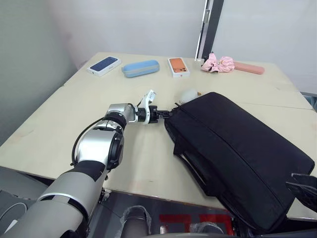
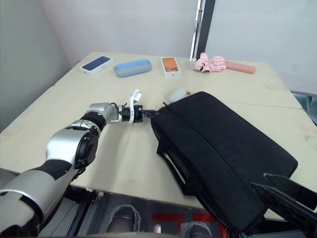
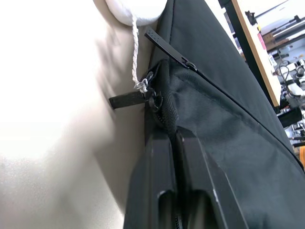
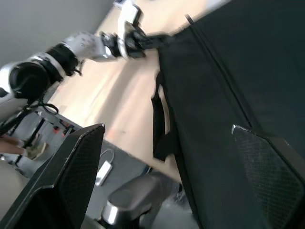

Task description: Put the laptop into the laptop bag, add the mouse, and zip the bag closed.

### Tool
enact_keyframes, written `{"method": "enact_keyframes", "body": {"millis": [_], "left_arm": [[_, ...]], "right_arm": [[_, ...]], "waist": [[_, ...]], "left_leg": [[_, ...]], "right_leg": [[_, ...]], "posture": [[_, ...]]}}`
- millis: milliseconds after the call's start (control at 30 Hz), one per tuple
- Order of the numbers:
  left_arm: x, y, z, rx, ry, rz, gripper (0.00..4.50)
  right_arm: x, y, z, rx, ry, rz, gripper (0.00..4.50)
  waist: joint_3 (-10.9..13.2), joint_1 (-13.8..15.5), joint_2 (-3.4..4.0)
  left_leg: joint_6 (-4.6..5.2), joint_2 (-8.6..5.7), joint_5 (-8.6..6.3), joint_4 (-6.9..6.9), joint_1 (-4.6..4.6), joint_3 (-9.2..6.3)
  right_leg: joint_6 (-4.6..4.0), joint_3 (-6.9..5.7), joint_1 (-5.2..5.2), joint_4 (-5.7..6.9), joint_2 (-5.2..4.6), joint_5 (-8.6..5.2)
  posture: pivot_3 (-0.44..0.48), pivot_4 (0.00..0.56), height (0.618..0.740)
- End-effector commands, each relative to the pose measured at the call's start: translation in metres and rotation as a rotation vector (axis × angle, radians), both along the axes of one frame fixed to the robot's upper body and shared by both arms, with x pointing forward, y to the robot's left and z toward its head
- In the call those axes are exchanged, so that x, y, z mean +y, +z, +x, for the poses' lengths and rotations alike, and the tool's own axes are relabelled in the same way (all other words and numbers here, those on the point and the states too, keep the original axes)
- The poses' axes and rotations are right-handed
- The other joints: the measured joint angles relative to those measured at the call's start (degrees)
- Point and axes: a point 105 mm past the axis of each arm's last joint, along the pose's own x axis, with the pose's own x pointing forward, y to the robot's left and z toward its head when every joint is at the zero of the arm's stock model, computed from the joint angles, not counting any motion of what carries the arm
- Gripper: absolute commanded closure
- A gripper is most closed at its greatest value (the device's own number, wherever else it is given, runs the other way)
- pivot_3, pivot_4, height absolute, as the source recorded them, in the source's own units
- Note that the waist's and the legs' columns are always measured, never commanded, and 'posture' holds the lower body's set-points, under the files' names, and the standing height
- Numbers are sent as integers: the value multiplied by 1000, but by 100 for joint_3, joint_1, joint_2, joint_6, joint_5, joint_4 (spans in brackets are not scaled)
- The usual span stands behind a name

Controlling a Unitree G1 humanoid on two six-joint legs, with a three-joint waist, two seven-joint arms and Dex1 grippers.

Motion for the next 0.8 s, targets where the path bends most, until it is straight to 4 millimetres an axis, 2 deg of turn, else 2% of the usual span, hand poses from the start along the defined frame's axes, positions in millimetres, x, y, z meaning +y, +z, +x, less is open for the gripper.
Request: {"method": "enact_keyframes", "body": {"millis": [33,267,500,633,700,800], "left_arm": [[7,35,5,-70,-22,-68,4480],[21,46,-1,-35,-45,-144,4480],[27,42,-3,-8,-39,-164,4480],[29,41,-5,5,-43,-173,4480],[29,40,-6,9,-42,-175,4480],[27,40,-6,7,-47,-176,4480]], "right_arm": [[-11,-29,-7,145,-3,43,0],[-33,-71,-12,317,-44,125,0],[-26,-118,-20,475,-26,168,0],[-26,-120,2,410,-36,187,0],[-20,-118,14,388,-7,190,0],[-8,-111,21,371,55,200,0]], "waist": [[2,-22,4],[6,-78,12],[8,-83,24],[8,-136,24],[8,-145,26],[9,-125,27]], "left_leg": [[0,0,0,0,0,-1],[-1,-2,0,3,0,-7],[2,-4,2,7,2,-19],[3,-8,3,10,5,-19],[5,-9,4,15,12,-19],[9,-11,7,17,19,-20]], "right_leg": [[0,-2,0,0,1,0],[-2,-6,7,1,-1,1],[-7,-21,23,2,-5,0],[-9,-20,27,4,-9,1],[-11,-18,33,12,-9,2],[-11,-19,36,23,-13,2]], "posture": [[0,150,740],[0,150,740],[0,150,740],[0,150,740],[0,150,740],[0,150,740]]}}
